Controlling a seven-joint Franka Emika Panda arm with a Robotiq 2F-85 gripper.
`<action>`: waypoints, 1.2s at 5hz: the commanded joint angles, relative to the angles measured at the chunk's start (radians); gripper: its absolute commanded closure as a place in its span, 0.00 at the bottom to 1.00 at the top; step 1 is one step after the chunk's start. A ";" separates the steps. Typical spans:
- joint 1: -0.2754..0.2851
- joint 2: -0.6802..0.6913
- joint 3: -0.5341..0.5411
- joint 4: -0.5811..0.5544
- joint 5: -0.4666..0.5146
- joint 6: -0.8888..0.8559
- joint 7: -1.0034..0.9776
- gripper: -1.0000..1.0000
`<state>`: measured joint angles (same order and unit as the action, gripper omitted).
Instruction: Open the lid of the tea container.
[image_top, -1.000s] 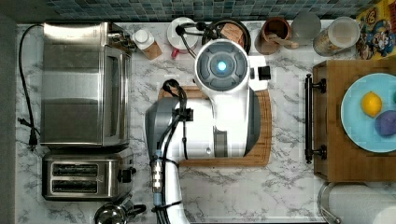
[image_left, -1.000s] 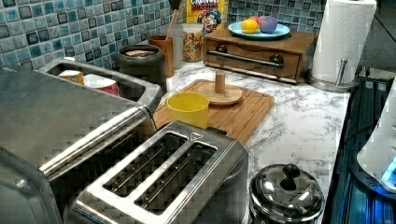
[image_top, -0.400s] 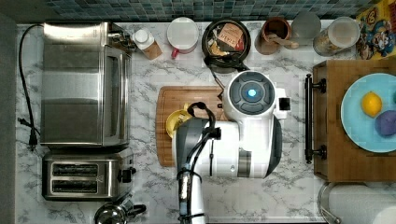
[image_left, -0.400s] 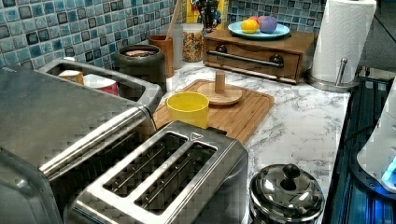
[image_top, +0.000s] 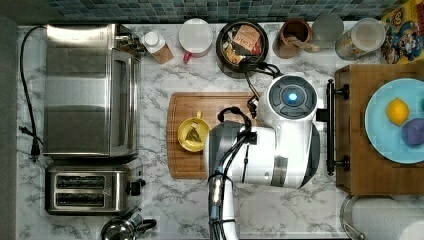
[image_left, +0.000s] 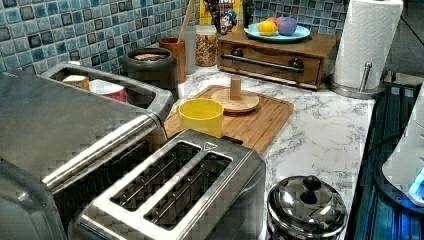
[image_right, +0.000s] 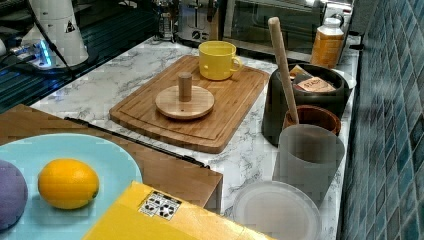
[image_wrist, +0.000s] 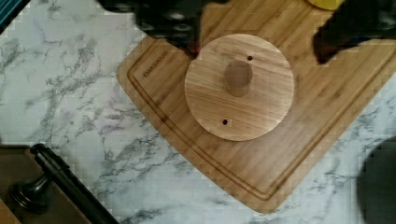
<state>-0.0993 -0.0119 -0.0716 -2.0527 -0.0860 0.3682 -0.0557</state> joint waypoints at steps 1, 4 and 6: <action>-0.005 0.053 -0.007 -0.110 -0.001 0.101 0.034 0.00; -0.023 0.078 -0.026 -0.215 -0.011 0.235 0.067 0.00; -0.043 0.099 -0.016 -0.295 0.044 0.386 0.025 0.00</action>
<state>-0.1315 0.1085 -0.0886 -2.3203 -0.0775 0.7515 -0.0555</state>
